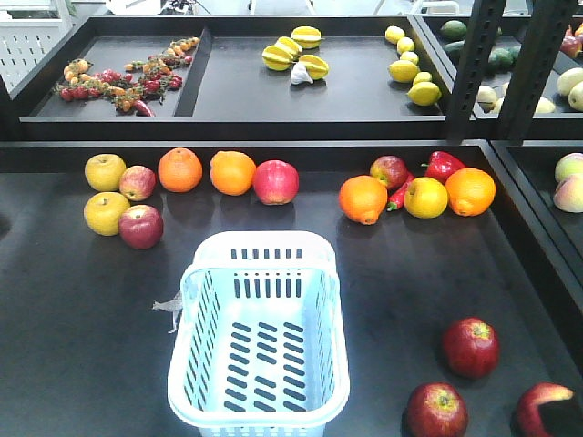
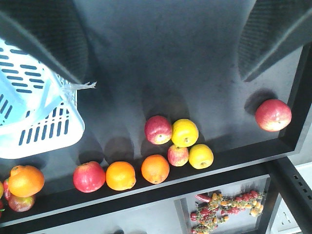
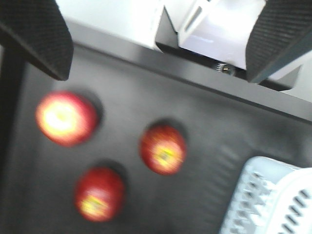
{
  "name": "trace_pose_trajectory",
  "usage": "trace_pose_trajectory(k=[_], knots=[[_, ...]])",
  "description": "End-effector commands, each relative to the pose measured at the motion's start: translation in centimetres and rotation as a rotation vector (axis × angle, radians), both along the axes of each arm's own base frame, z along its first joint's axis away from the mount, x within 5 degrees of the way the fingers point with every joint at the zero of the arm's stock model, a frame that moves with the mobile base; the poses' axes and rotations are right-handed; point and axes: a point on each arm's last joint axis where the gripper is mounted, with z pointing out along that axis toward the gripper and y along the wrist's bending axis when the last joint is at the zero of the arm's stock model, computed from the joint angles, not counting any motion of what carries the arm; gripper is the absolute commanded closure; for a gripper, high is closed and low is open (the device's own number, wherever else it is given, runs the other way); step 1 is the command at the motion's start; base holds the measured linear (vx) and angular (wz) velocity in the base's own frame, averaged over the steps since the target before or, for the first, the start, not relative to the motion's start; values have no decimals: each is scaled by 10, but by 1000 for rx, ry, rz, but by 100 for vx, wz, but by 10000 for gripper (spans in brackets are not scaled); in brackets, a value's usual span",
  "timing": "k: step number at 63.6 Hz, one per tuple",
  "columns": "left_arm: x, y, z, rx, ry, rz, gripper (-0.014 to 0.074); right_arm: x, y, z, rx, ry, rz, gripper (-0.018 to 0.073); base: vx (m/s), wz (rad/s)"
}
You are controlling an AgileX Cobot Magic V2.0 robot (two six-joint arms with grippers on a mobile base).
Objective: Pick three apples into basket with both arms
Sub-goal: 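Move the right gripper down over a red apple near the robot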
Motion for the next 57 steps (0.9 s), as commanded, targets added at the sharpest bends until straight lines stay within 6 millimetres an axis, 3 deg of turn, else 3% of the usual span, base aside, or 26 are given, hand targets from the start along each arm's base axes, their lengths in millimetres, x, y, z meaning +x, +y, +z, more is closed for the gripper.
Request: trace_pose_trajectory(k=[1, 25, 42, 57], knots=[[2, -1, 11, -13, -80, -10, 4, 22, 4, 5, 35, -49, 30, -125, 0, 0], [2, -1, 11, -13, -80, -10, 4, 72, 5, -34, 26, 122, 22, -114, 0, 0], [2, -1, 11, -13, -80, -10, 4, 99, 37, -62, -103, 109, 151, -112, 0, 0], [2, -1, 11, -13, -80, -10, 4, 124, 57, -105, -113, 185, 172, -106, 0, 0]])
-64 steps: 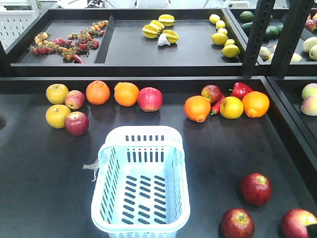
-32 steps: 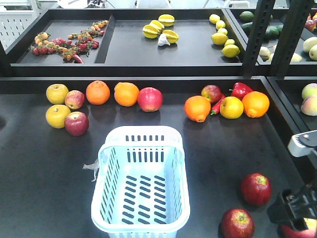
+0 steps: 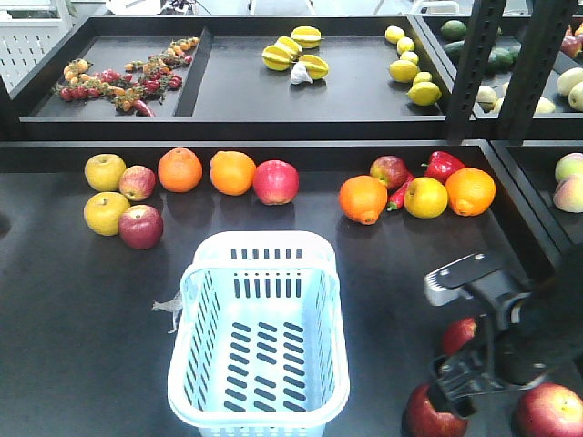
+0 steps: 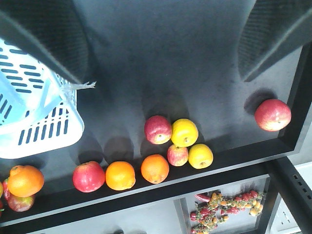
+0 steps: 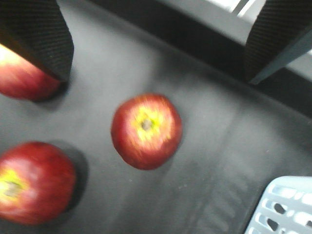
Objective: Pick three apples into basket with both arms
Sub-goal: 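Move the right gripper down over a red apple near the robot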
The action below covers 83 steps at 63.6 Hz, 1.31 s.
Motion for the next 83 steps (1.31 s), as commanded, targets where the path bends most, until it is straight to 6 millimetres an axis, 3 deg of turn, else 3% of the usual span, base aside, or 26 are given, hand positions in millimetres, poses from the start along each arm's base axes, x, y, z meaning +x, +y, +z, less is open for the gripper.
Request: trace_pose_trajectory(k=[1, 32, 46, 59, 67, 76, 83], knots=[[2, -1, 11, -14, -79, -11, 4, 16, 6, -3, 9, -61, -8, -105, 0, 0], [2, -1, 11, -14, -79, -11, 4, 39, 10, -74, -45, 71, -17, -85, 0, 0], [2, -1, 11, -14, -79, -11, 4, 39, 10, -90, -57, 124, -20, -13, 0, 0], [2, -1, 11, -14, -79, -11, 4, 37, 10, -90, -56, 140, -25, 211, 0, 0], [2, -1, 11, -14, -79, -11, 4, 35, 10, -83, -51, 142, -43, 269, 0, 0], [2, -1, 11, -14, -79, -11, 4, 32, 9, -53, -21, 64, -66, 267, 0, 0], [2, -1, 11, -14, -79, -11, 4, 22, 8, -17, 21, -27, -70, 267, 0, 0]])
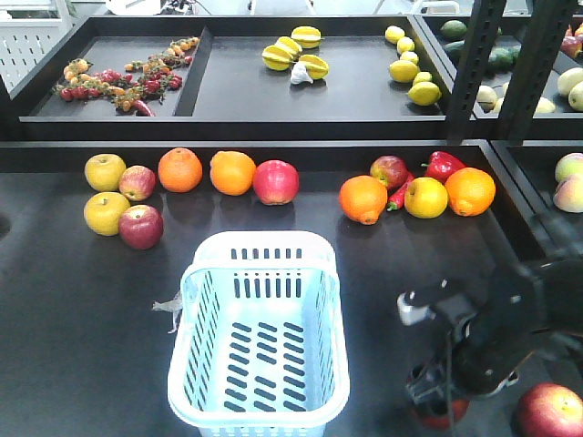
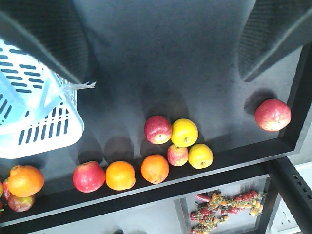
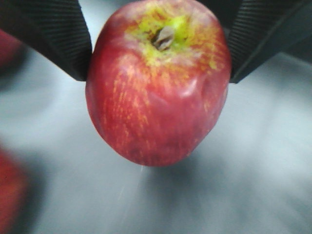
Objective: Pick three apples into basket with both arms
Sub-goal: 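Move the right gripper down over a red apple near the robot, then grasp the red apple with the right gripper and drop it into the basket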
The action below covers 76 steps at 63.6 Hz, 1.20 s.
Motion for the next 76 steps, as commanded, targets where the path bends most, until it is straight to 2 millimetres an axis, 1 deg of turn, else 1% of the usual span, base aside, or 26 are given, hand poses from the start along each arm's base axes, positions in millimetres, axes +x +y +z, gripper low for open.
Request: trace_pose_trajectory(k=[1, 8, 11, 15, 20, 27, 33, 43, 51, 62, 68, 76], knots=[[2, -1, 11, -15, -79, -11, 4, -6, 0, 44, 50, -126, -7, 267, 0, 0], [2, -1, 11, -15, -79, -11, 4, -23, -4, 79, 90, -199, -8, 267, 0, 0], [2, -1, 11, -15, -79, -11, 4, -34, -5, 96, 126, -239, -13, 267, 0, 0], [2, -1, 11, -15, -79, -11, 4, -46, -4, 111, 175, -269, -11, 267, 0, 0], [2, -1, 11, -15, -79, -11, 4, -62, -1, 132, 277, -317, 8, 267, 0, 0], [2, -1, 11, -15, -79, -11, 4, -77, 6, 151, 420, -371, 59, 267, 0, 0], [2, -1, 11, -15, -79, -11, 4, -82, 14, 161, 537, -399, 93, 267, 0, 0], [2, -1, 11, -15, -79, -11, 4, -79, 23, 164, 641, -410, 138, 267, 0, 0], [2, -1, 11, -15, -79, -11, 4, -70, 30, 158, 688, -390, 155, 267, 0, 0], [2, -1, 11, -15, -79, -11, 4, -54, 40, 142, 723, -330, 163, 267, 0, 0], [2, -1, 11, -15, -79, -11, 4, -50, 55, 130, 713, -301, 199, 267, 0, 0], [2, -1, 11, -15, -79, -11, 4, -43, 76, 113, 667, -318, 218, 267, 0, 0]])
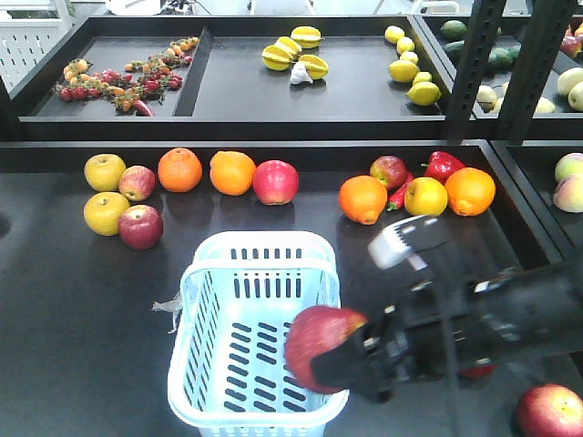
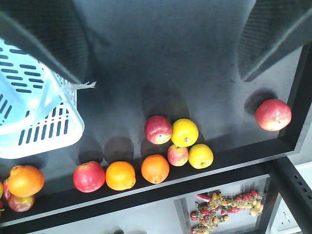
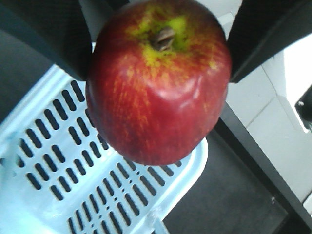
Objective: Pick three apples into basket with both arms
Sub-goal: 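Grasp the red apple with the right gripper and drop it into the basket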
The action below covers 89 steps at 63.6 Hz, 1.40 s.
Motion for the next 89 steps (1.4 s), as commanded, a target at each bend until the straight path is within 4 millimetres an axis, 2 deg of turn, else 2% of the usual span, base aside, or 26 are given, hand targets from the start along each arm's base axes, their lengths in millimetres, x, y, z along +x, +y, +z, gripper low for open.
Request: trace_pose_trajectory(k=[1, 14, 32, 40, 52, 61, 67, 75, 81, 89], knots=[[2, -1, 11, -15, -79, -11, 4, 7, 17, 4, 29, -69, -31, 267, 0, 0], [2, -1, 11, -15, -79, -11, 4, 17, 32, -14, -15, -98, -86, 231, 0, 0], [2, -1, 11, -15, -79, -11, 4, 23, 33, -23, -37, -89, -110, -15, 0, 0], [2, -1, 11, -15, -79, -11, 4, 23, 33, -23, -36, -90, -111, -87, 0, 0], [2, -1, 11, -15, -79, -11, 4, 22, 33, -21, -32, -88, -112, -95, 0, 0], [2, -1, 11, -15, -79, -11, 4, 16, 29, -9, -19, -123, -85, -92, 0, 0], [2, -1, 11, -15, -79, -11, 4, 11, 18, 5, -15, -149, -95, -88, 0, 0], [2, -1, 11, -15, -79, -11, 4, 8, -10, 19, -87, -185, -154, -82, 0, 0], [2, -1, 11, -15, -79, -11, 4, 13, -40, 19, -197, -172, -249, -78, 0, 0], [2, -1, 11, -15, -79, -11, 4, 24, -81, 10, -369, -134, -387, -74, 0, 0]])
